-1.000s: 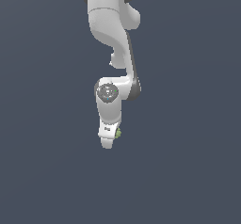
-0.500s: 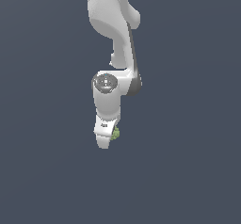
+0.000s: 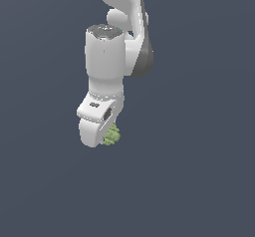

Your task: Pick up the object and move it to a goal position.

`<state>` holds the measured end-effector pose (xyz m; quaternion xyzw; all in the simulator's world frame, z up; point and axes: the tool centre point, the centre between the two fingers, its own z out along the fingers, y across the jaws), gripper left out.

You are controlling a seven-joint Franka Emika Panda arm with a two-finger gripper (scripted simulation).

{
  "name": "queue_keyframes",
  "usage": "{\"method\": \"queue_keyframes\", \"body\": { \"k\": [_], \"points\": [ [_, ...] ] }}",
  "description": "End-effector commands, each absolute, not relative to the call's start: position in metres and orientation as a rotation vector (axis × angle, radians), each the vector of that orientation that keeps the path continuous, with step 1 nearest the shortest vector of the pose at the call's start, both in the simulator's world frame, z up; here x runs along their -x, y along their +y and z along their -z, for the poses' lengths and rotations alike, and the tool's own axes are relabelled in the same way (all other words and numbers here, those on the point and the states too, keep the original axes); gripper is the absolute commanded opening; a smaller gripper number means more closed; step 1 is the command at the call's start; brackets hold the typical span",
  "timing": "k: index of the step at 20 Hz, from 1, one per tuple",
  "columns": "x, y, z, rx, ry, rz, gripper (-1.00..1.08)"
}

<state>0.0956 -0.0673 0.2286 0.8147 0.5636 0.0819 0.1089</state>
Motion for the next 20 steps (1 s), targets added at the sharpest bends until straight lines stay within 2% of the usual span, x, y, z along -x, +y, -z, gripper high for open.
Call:
{"method": "queue_keyframes", "body": {
  "k": [1, 6, 11, 15, 20],
  "points": [
    [-0.103, -0.074, -0.280, -2.387, 1.561, -0.299, -1.00],
    [-0.106, -0.086, -0.375, -2.361, 1.383, -0.394, -1.00],
    [-0.100, -0.092, -0.444, -2.334, 1.254, -0.456, -1.00],
    [-0.094, -0.095, -0.481, -2.317, 1.187, -0.486, -1.00],
    [-0.089, -0.096, -0.502, -2.305, 1.147, -0.502, -1.00]
  ]
}}
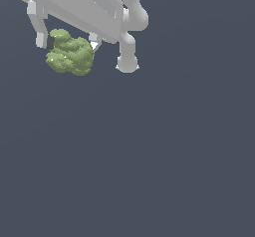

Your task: Pick up the object and move it to a goal position.

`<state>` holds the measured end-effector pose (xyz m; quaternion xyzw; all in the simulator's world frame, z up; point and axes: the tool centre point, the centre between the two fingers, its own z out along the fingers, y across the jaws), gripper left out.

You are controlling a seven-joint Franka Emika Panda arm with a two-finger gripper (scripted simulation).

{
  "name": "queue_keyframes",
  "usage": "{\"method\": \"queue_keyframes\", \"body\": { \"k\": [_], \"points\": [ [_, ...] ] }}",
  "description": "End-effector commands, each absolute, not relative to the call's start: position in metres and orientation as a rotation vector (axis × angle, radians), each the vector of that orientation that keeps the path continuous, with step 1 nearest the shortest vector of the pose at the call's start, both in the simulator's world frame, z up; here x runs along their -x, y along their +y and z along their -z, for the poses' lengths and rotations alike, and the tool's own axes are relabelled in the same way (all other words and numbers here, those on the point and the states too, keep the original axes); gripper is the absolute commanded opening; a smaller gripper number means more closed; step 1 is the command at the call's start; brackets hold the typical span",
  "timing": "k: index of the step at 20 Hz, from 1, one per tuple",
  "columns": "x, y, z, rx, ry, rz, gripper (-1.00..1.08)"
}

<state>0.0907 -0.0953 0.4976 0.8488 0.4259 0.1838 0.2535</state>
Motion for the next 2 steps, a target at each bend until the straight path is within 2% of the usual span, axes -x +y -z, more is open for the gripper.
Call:
{"method": "queue_keyframes", "body": {
  "k": [1, 2],
  "points": [
    [-0.0891, -0.0957, -0.5038, -2.304, 1.144, -0.503, -1.00],
    [-0.0891, -0.0957, -0.5042, -2.304, 1.144, -0.504, -1.00]
  ]
}}
